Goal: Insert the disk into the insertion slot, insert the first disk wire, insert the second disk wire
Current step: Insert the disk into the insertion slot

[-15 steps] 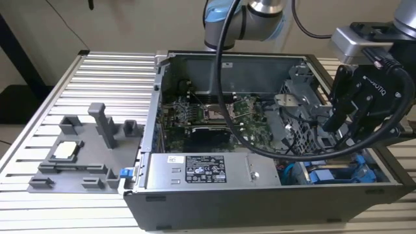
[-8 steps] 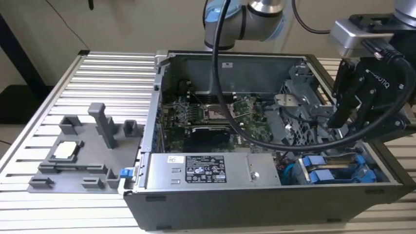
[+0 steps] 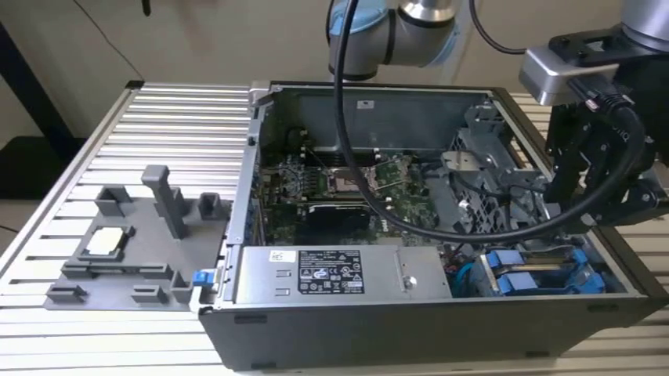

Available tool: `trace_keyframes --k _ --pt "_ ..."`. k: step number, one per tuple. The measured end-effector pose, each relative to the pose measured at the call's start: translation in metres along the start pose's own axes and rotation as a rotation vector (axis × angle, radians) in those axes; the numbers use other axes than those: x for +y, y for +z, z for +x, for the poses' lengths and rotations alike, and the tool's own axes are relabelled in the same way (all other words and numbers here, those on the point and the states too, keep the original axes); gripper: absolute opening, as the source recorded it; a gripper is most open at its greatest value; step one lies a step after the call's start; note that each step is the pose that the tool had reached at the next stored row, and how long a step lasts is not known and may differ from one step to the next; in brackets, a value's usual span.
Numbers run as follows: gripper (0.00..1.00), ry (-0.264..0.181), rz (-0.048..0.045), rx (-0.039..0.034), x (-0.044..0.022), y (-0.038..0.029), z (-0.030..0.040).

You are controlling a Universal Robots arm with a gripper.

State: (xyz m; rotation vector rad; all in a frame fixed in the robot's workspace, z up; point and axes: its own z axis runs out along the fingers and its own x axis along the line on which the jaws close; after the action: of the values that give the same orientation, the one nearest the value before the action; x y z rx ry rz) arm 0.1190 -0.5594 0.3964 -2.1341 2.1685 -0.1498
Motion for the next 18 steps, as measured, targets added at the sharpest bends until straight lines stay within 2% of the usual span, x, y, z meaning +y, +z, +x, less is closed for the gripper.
trace_keyframes --k 4,9,12,18 --pt "0.47 -0.01 0.0543 -0.0069 0.0004 0.0004 -0.0006" --pt "0.47 -0.056 0.096 -0.0151 0.0008 0.0031 -0.0014" --pt "0.47 -0.085 0.1146 -0.02 0.001 0.0048 -0.0023" --pt "0.47 -0.113 0.1319 -0.0252 0.0032 0.0067 -0.0085"
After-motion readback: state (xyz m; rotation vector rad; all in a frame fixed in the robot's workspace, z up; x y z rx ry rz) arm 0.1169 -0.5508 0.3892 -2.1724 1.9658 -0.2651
